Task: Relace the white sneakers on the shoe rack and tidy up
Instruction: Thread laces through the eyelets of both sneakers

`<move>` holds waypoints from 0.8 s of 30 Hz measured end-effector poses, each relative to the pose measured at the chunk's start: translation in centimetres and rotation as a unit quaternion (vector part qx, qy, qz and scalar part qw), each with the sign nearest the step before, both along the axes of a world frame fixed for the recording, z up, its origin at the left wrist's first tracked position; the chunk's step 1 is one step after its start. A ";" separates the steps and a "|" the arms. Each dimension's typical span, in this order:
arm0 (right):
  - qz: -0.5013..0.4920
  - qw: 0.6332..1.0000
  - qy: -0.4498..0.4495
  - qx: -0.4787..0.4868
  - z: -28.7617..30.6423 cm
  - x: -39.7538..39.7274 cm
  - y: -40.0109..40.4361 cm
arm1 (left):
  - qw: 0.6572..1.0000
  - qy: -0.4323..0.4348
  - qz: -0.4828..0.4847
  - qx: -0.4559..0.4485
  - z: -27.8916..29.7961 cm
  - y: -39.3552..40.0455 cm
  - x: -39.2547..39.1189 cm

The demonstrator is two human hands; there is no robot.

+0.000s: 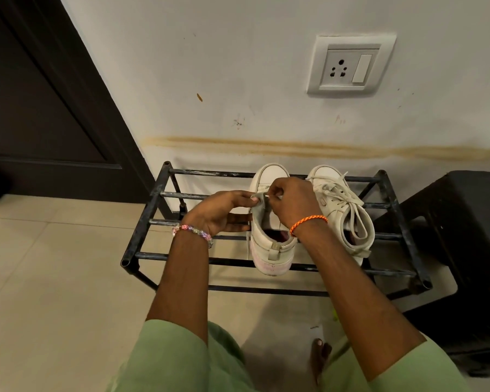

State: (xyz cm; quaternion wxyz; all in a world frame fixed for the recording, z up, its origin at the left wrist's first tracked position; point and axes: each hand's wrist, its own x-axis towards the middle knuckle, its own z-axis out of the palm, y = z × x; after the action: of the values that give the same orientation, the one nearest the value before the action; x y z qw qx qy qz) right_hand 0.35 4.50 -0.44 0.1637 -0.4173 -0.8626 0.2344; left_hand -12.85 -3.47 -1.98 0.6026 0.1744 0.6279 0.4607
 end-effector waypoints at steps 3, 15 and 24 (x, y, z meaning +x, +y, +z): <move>0.015 1.000 -0.018 0.003 0.0 0.0 0.1 | 1.000 0.010 -0.001 -0.001 0.2 0.1 0.2; -0.065 0.984 0.138 -0.089 -0.7 0.5 -0.5 | 0.994 0.100 0.024 0.020 0.0 0.6 0.9; -0.084 0.995 0.049 0.025 -0.8 1.7 -1.3 | 0.956 0.285 0.024 0.059 -0.3 2.0 1.8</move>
State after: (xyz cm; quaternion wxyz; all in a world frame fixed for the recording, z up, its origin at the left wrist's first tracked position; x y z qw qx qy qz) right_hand 2.03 3.23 -1.21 0.2350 -0.4719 -0.8212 0.2185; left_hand -11.02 -1.51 -2.23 0.3761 0.3186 0.7492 0.4424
